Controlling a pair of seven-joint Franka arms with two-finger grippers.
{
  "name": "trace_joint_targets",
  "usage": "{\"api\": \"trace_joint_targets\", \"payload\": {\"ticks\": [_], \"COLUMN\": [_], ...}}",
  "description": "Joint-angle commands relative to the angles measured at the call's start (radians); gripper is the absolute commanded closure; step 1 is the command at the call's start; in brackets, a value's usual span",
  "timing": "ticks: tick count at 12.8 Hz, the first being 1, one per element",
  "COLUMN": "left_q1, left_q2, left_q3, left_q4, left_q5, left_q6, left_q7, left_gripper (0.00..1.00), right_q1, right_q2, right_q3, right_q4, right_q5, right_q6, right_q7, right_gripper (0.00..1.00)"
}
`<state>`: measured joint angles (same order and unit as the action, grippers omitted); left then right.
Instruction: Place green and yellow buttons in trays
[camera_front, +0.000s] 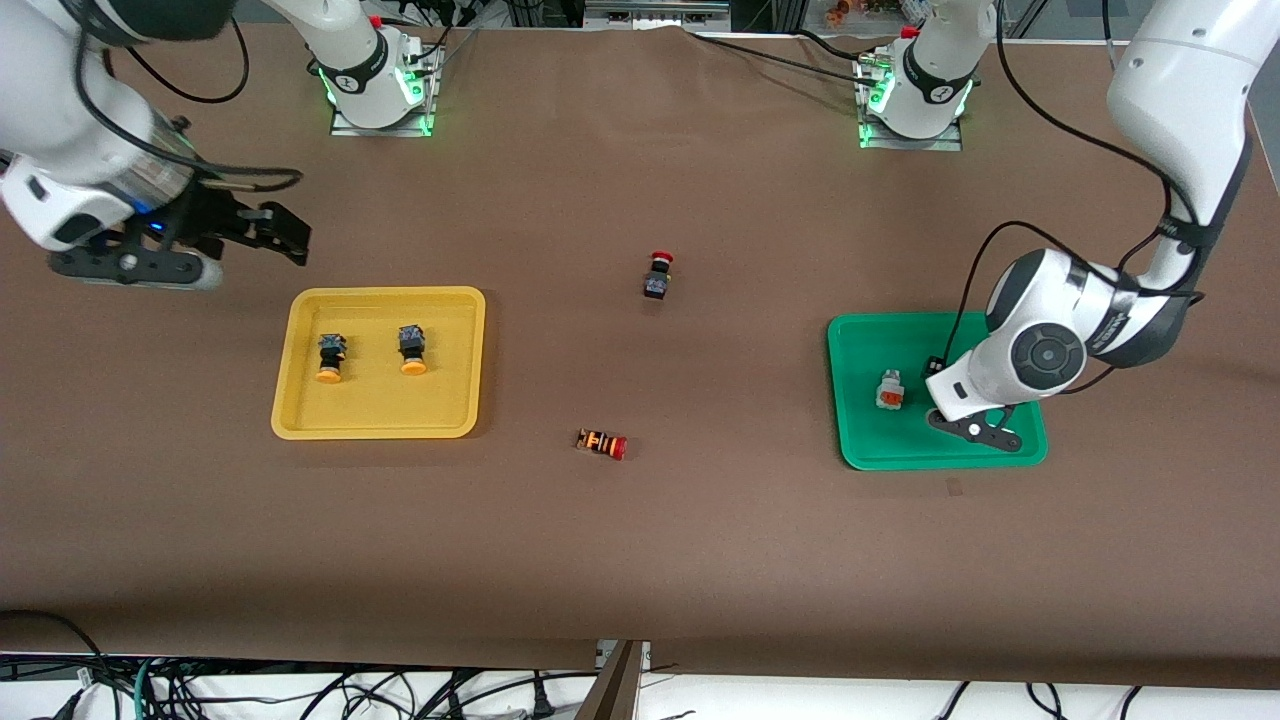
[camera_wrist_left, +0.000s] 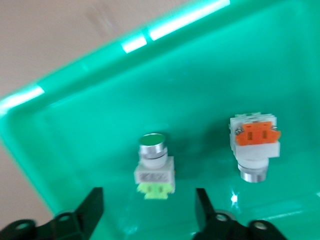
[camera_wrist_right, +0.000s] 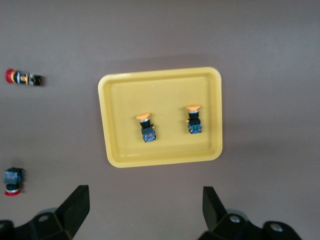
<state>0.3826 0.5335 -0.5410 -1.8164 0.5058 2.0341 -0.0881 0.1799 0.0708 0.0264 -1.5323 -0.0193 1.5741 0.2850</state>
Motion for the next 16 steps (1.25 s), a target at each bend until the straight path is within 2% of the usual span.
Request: {"api": "trace_joint_targets", "payload": {"ticks": [1,3,6,7,8,9,10,11,12,14,16], "left_q1": [-0.002,0.001,0.001,-0.008,-0.075,-0.184,-0.262,-0.305,-0.344,-0.395,-0.389], "left_q2": [-0.202,-0.216,-0.216,-0.237,-0.324,-0.399,-0.476,-0.545,-0.593,-0.595,-0.580], "left_q3": [-0.010,-0.007,-0.005,0.036,0.138,0.276,0.385,0.436,0.484,0.525,0.524], "left_q4": [0.073,0.242,0.490,0.515,0.465,0.375,0.268,0.144,0.070,0.066,0.086], "left_q5": [-0.125,-0.278,-0.332,-0.370,-0.395,-0.430,-0.469,-0.499,-0.500,-0.494,-0.492], "left_q6": [-0.159,-0.329,-0.562,-0.595,-0.550,-0.505,-0.427,-0.316,-0.273,-0.316,-0.337], "left_q7": [0.007,0.005,0.001,0.002,0.004,0.002,0.001,0.001,0.005,0.005,0.011], "left_gripper": [0.00,0.00,0.00,0.00,0.00,0.00,0.00,0.00,0.00,0.00,0.00], "right_q1": [-0.008,-0.008,0.000,-0.005,-0.005,-0.007,-0.007,-0.005,-0.002,0.004,0.000], "right_q2": [-0.002,-0.005,0.004,0.009,0.014,0.015,0.015,0.015,0.018,0.023,0.023], "right_q3": [-0.045,-0.071,-0.066,-0.066,-0.068,-0.068,-0.068,-0.066,-0.065,-0.063,-0.063], "right_q4": [0.076,0.078,0.080,0.080,0.080,0.081,0.081,0.083,0.090,0.093,0.093], "right_q5": [0.004,0.005,-0.002,0.002,0.004,0.004,0.004,0.002,0.002,0.004,0.004], "right_q6": [-0.078,-0.141,-0.167,-0.161,-0.158,-0.157,-0.155,-0.155,-0.155,-0.155,-0.155], "right_q7": [-0.017,-0.090,-0.115,-0.115,-0.115,-0.116,-0.122,-0.136,-0.141,-0.138,-0.141], "right_gripper": [0.00,0.00,0.00,0.00,0.00,0.00,0.00,0.00,0.00,0.00,0.00]}}
